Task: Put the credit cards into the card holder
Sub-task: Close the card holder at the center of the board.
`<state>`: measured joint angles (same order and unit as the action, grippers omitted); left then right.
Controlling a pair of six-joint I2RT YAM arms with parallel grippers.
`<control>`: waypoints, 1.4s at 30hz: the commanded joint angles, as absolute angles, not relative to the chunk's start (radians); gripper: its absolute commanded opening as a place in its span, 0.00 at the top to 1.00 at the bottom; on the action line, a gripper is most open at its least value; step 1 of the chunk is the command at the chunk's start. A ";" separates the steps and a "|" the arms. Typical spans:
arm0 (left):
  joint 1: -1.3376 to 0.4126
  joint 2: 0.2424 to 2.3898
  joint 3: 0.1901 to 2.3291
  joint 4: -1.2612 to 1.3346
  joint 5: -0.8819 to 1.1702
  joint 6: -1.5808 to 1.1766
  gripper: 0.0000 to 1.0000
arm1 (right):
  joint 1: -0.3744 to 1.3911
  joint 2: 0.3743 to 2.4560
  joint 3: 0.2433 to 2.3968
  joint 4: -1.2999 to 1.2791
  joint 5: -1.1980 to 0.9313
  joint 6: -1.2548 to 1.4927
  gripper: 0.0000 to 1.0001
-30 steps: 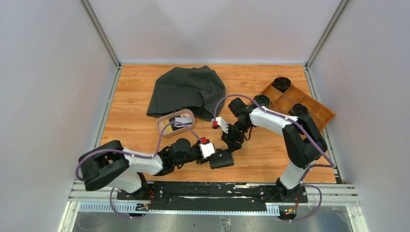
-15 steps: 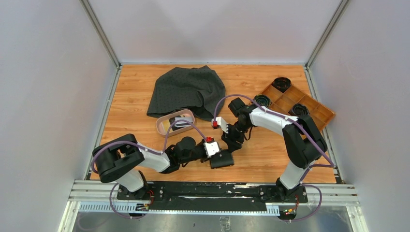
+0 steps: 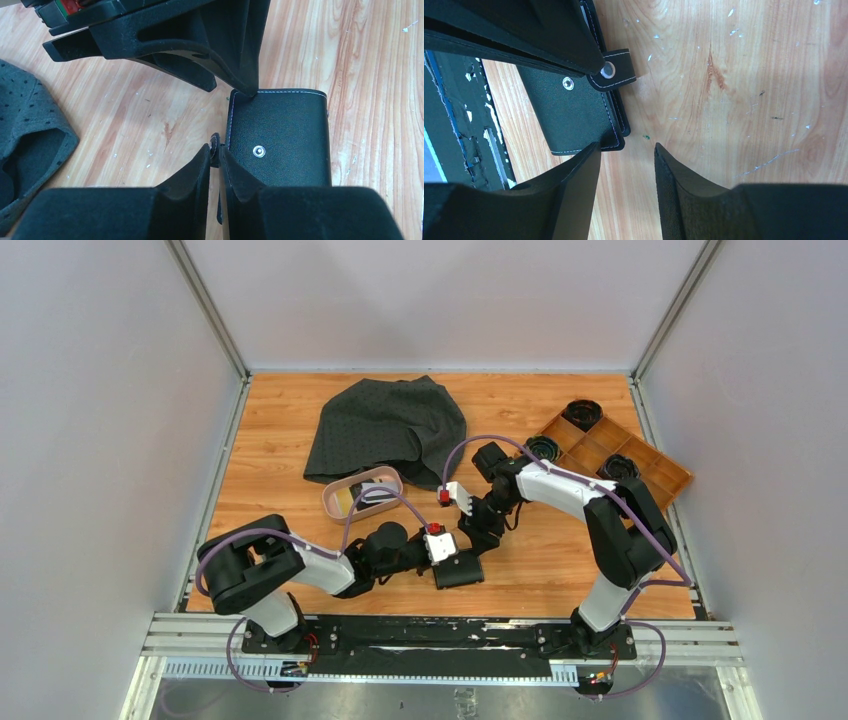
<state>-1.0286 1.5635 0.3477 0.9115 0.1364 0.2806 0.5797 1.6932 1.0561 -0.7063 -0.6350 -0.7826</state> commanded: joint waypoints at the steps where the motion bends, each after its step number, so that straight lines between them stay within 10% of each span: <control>1: -1.020 1.575 0.367 0.927 0.138 0.302 0.85 | 0.578 1.698 1.051 -0.724 -0.645 -0.781 0.53; 5: -1.016 1.561 0.371 0.904 0.143 0.304 1.00 | 0.580 1.698 1.051 -0.725 -0.645 -0.781 0.53; 42: -1.098 1.460 0.388 0.669 0.121 0.111 1.00 | 0.597 1.796 1.088 -0.727 -0.693 -0.642 0.54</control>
<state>-1.0832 1.4464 0.3965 0.6563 0.1261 0.1383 0.5804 1.7741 1.0725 -0.7109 -0.7052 -0.6567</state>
